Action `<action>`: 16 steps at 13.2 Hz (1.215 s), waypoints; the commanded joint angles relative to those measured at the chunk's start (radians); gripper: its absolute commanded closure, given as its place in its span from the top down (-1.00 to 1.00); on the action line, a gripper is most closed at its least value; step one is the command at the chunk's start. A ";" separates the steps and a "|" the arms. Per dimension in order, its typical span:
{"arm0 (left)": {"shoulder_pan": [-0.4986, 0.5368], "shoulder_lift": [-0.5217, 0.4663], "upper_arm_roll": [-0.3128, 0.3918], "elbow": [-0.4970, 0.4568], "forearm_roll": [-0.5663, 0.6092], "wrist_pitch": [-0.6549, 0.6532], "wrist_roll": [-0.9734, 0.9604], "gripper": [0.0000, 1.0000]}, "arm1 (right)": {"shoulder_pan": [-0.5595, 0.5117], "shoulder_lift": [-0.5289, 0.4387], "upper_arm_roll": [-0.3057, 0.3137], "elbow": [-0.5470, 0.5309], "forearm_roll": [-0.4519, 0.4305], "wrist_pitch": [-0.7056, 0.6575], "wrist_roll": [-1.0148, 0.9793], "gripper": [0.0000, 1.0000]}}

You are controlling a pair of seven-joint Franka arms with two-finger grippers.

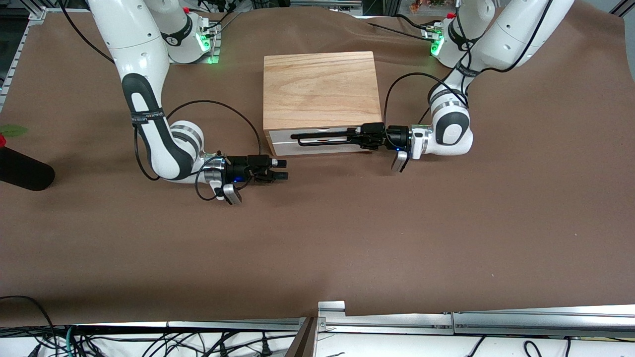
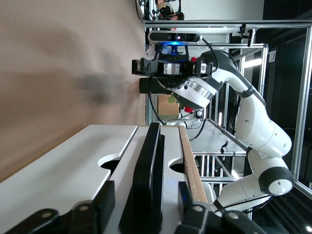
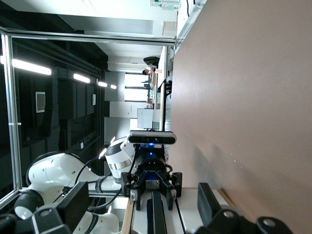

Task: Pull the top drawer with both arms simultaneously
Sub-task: 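Close the left gripper and the right gripper on the black handle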

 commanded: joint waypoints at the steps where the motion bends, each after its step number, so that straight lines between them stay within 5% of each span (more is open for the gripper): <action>1: 0.002 0.007 -0.028 -0.039 -0.022 -0.002 0.034 -0.38 | 0.034 -0.012 -0.003 -0.052 0.017 -0.013 -0.053 0.95; 5: 0.002 0.009 -0.034 -0.042 -0.022 -0.002 0.031 -1.00 | 0.077 -0.005 -0.003 -0.065 0.018 -0.011 -0.076 0.91; 16: 0.004 -0.011 -0.034 -0.008 -0.017 -0.003 -0.064 -1.00 | 0.138 0.001 -0.003 -0.076 0.035 -0.001 -0.083 0.86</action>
